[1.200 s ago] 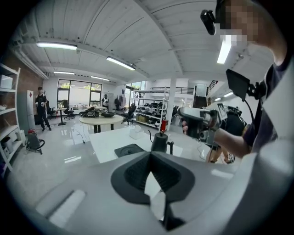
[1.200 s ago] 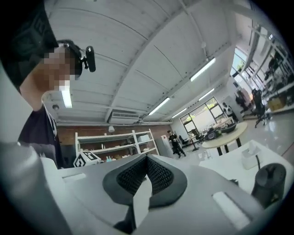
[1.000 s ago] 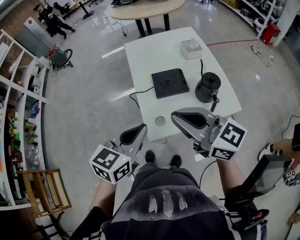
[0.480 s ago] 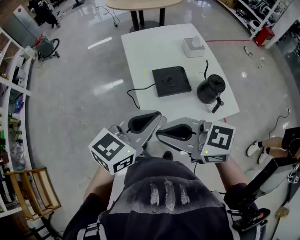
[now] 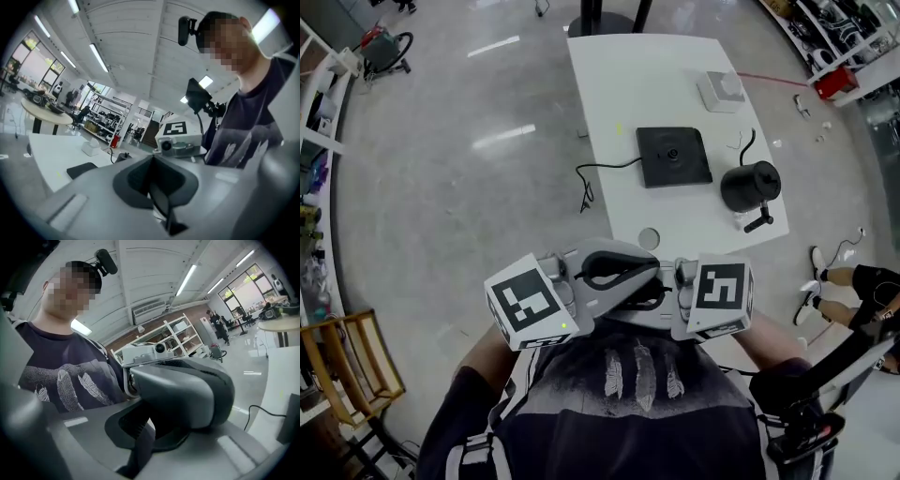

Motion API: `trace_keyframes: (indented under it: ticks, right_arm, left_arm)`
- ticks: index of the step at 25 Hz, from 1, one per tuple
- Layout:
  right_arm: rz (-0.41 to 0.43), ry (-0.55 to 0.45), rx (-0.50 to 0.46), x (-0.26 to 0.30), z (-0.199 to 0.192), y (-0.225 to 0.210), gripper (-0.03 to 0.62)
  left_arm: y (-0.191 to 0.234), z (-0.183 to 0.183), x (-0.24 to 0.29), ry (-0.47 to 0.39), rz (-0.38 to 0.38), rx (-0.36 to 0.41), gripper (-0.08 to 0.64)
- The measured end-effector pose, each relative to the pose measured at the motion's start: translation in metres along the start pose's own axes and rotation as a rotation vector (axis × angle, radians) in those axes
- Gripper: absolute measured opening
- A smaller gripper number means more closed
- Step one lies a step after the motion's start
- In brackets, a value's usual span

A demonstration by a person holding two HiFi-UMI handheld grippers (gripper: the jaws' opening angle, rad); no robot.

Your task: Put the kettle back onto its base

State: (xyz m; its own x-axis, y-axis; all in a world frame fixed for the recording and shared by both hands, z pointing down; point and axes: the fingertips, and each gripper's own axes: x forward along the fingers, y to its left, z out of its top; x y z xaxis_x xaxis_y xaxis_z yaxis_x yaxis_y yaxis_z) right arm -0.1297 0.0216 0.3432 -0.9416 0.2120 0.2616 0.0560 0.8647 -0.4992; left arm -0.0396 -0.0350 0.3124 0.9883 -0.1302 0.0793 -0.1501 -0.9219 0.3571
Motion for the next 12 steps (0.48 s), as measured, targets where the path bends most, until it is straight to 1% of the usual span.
trace_keyframes:
  ticks: [3, 5, 6, 8, 9, 10, 12]
  right_arm:
    - [0.081, 0.006, 0.092, 0.019, 0.001, 0.001, 0.003]
    - [0.158, 0.01, 0.159, 0.025, -0.002, 0.005, 0.036]
    - [0.183, 0.015, 0.183, 0.027, -0.003, 0.006, 0.043]
    - [0.193, 0.034, 0.205, 0.033, -0.002, 0.003, 0.038]
    - [0.192, 0.046, 0.207, 0.037, -0.002, 0.002, 0.011]
    - [0.198, 0.056, 0.208, 0.042, -0.001, 0.002, 0.0]
    - [0.221, 0.07, 0.214, 0.051, 0.001, 0.002, 0.0]
  left_arm:
    - [0.005, -0.006, -0.013, 0.0, -0.037, -0.066, -0.017]
    - [0.007, -0.014, -0.016, 0.018, -0.038, -0.096, -0.018]
    - [0.009, -0.016, -0.018, 0.02, -0.036, -0.11, -0.02]
    - [0.011, -0.017, -0.023, 0.013, -0.03, -0.121, -0.02]
    - [0.012, -0.015, -0.027, 0.007, -0.032, -0.116, -0.021]
    - [0.012, -0.014, -0.03, 0.0, -0.039, -0.11, -0.021]
    - [0.015, -0.012, -0.037, -0.01, -0.048, -0.11, -0.017]
